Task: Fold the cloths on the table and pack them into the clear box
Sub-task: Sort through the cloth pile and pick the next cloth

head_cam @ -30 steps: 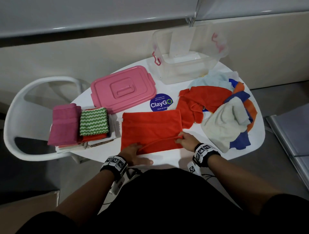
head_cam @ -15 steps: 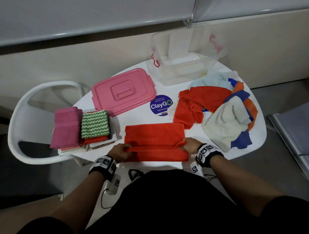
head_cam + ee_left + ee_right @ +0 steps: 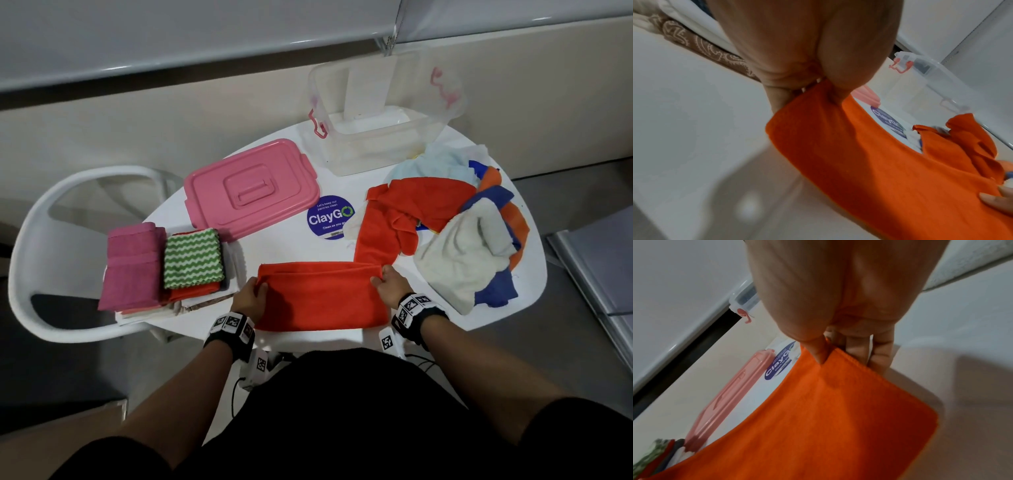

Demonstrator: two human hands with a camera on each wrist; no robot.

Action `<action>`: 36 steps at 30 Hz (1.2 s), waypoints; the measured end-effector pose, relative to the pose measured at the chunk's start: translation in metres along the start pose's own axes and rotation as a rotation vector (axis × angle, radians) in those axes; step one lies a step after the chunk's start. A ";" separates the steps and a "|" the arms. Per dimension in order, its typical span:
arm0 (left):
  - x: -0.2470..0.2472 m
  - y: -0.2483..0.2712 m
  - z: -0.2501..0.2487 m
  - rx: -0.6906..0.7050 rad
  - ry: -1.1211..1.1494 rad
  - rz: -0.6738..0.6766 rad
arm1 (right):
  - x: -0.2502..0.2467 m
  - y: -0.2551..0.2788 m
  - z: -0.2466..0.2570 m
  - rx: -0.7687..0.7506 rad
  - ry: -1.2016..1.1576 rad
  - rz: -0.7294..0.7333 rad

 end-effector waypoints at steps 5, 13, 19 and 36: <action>-0.015 -0.002 -0.015 0.080 0.000 -0.091 | -0.002 -0.001 0.002 0.052 0.011 -0.058; -0.016 -0.021 -0.019 -0.056 -0.015 -0.121 | -0.003 0.000 0.003 0.123 0.014 -0.106; -0.016 -0.026 -0.024 -0.109 -0.048 -0.129 | -0.011 0.006 0.008 0.174 0.091 -0.214; 0.056 0.006 -0.060 0.370 -0.525 0.236 | 0.044 0.011 0.042 -0.156 0.628 0.104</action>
Point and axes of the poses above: each hand's wrist, its own y-axis away from the middle knuckle, its own x-axis out of the palm, z = x × y, the point moved 9 cm from there along -y, towards the middle knuckle, and after that the axes turned 11 degrees about z, right-handed, at the moved point
